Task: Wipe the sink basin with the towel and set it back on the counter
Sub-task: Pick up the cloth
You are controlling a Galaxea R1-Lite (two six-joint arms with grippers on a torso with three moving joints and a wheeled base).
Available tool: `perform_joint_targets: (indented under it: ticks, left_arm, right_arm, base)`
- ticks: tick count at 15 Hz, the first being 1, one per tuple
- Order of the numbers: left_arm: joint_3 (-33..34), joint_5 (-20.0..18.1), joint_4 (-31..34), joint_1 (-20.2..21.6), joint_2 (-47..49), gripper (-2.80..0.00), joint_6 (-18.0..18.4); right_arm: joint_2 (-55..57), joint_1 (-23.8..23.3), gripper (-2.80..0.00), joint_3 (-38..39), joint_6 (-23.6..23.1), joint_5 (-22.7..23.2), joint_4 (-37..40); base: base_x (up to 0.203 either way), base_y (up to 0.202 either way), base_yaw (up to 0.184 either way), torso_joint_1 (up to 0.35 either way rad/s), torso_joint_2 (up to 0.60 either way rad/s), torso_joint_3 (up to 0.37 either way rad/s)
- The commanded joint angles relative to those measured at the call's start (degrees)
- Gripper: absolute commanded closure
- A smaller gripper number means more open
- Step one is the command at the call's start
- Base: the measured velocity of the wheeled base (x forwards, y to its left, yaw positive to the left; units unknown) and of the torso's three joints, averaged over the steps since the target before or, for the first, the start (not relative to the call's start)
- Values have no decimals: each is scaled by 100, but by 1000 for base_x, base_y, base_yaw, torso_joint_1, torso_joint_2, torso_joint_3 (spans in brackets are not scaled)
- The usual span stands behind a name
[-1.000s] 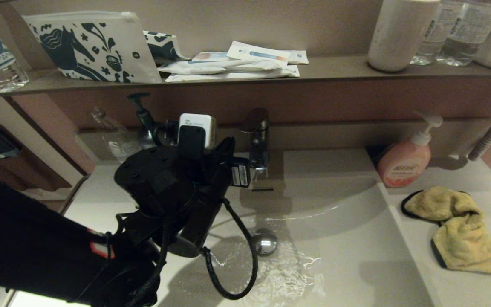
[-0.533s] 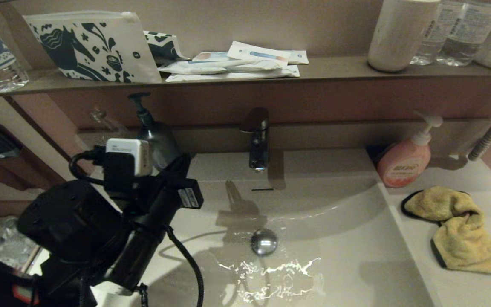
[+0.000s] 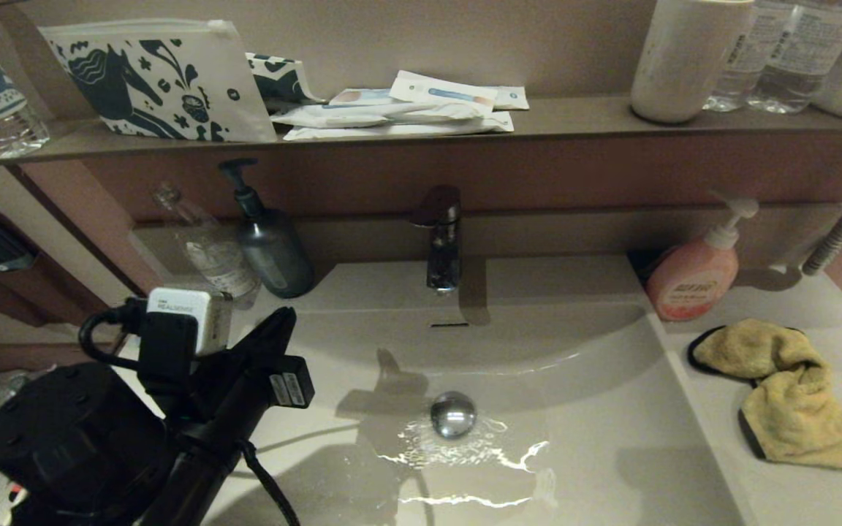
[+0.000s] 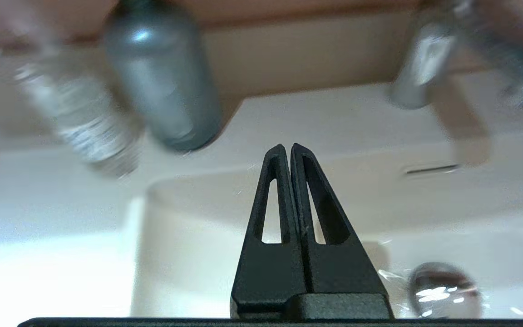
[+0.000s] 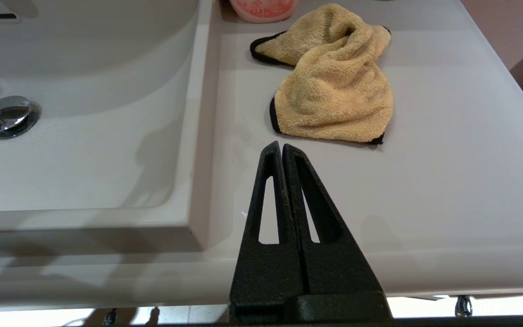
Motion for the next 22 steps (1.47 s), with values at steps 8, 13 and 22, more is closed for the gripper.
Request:
perform_joint_targets:
  ticks: [8, 13, 22]
  left_arm:
    - [1051, 562, -271, 812, -1193, 0, 347]
    - [1053, 559, -132, 1985, -2238, 0, 496]
    - [31, 404, 3023, 3454, -5468, 0, 618]
  right_arm:
    - [9, 0, 0, -4, -5, 1, -1]
    - [9, 8, 0, -4, 2, 1, -1]
    - [9, 0, 0, 5, -6, 1, -1]
  base:
    - [0, 0, 0, 0, 0, 0]
    - [0, 0, 0, 0, 0, 0]
    - [0, 0, 0, 0, 0, 0]
